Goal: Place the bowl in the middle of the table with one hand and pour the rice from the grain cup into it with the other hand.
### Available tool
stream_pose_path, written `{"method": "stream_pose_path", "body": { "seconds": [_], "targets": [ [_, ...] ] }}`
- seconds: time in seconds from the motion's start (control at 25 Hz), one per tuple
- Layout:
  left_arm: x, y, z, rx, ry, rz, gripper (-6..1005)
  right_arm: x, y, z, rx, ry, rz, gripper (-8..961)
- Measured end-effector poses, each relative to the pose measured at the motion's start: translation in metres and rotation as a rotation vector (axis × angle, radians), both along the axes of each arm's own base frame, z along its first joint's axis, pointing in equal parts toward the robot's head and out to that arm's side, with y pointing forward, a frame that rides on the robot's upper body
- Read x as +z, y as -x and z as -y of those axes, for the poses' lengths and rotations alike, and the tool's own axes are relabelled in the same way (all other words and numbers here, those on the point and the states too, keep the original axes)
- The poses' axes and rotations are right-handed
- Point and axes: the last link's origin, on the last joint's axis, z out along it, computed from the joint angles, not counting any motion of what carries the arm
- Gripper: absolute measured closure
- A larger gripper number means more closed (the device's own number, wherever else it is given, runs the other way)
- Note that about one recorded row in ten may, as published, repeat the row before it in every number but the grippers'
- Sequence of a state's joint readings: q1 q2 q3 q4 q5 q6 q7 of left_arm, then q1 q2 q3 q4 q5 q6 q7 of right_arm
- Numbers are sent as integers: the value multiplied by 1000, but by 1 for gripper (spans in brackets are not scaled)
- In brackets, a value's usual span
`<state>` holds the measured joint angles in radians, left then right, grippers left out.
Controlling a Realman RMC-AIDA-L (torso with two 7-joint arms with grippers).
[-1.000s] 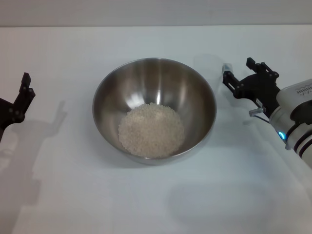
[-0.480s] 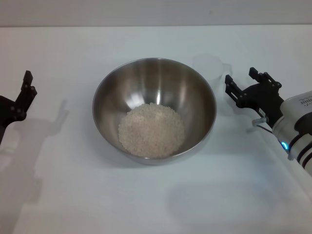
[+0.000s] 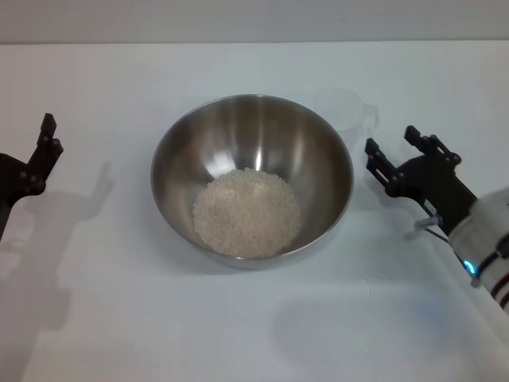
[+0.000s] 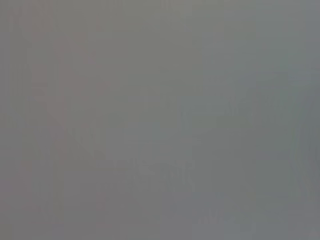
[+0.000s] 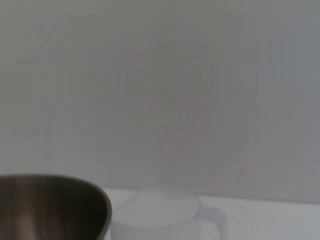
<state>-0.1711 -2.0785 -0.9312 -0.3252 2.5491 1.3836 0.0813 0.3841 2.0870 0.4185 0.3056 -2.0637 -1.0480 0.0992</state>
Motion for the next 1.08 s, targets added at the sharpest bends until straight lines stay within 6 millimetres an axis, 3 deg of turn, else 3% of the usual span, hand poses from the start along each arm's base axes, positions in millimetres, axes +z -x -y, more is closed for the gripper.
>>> {"method": "stream_pose_path", "body": {
  "seconds": [0.2,0.6,1.08],
  "targets": [
    [0,1,1,5,0,0,159,17,-7,24,20,-117,-61,222],
    [2,2,1,10,-8,0,158,72,-30,55,-8,-440,-110,171],
    [5,5,0,29,-31,14,158,78,-34,53,-17,-469,-92,122]
  ]
}}
